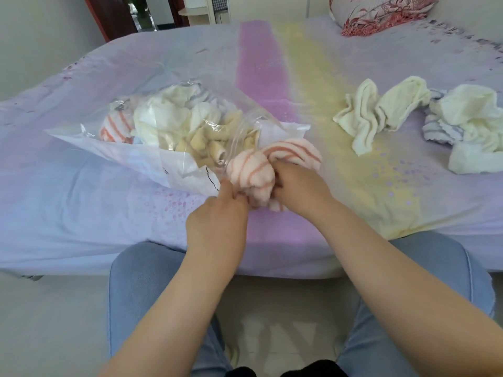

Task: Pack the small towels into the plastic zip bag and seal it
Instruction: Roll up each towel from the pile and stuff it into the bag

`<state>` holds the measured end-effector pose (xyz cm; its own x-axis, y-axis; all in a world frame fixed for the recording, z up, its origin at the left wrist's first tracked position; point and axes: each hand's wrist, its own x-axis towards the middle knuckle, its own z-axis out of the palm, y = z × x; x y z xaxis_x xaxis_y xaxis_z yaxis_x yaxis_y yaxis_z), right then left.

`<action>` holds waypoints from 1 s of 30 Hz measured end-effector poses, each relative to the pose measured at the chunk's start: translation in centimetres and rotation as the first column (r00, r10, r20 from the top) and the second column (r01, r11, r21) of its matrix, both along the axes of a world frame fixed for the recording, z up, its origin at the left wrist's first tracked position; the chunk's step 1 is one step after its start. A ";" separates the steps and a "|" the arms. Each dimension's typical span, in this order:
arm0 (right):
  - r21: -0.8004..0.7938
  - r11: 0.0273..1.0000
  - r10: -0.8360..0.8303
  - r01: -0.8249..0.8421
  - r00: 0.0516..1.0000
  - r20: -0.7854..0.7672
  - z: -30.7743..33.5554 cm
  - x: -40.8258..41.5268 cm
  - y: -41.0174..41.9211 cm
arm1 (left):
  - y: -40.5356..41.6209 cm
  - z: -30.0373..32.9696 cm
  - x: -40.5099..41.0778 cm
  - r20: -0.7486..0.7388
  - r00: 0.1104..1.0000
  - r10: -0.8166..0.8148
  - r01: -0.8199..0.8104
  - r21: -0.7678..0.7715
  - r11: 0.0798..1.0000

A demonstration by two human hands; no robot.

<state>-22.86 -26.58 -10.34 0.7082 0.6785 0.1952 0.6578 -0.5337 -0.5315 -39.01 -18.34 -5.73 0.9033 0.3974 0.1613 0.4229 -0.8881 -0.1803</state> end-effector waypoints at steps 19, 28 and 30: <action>0.505 0.831 0.538 -0.235 0.570 -0.621 4.2 -2.5 -0.9 | 1.7 -0.8 -1.3 0.365 0.860 -0.355 0.372 0.027 0.928; -0.127 0.920 0.298 -0.370 0.873 -0.386 2.1 -1.6 4.0 | 1.7 -3.4 -2.2 0.477 0.806 -0.351 0.389 0.021 0.921; -0.189 0.923 0.270 -0.335 0.914 -0.302 2.3 -1.1 6.2 | 1.3 -3.5 -2.3 0.539 0.776 -0.328 0.385 0.008 0.923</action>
<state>-24.00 -20.34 -8.03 0.4643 0.8711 -0.1602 0.6593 -0.4607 -0.5942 -41.29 -17.02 -9.21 0.7730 0.1033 0.6260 0.0767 -0.9946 0.0695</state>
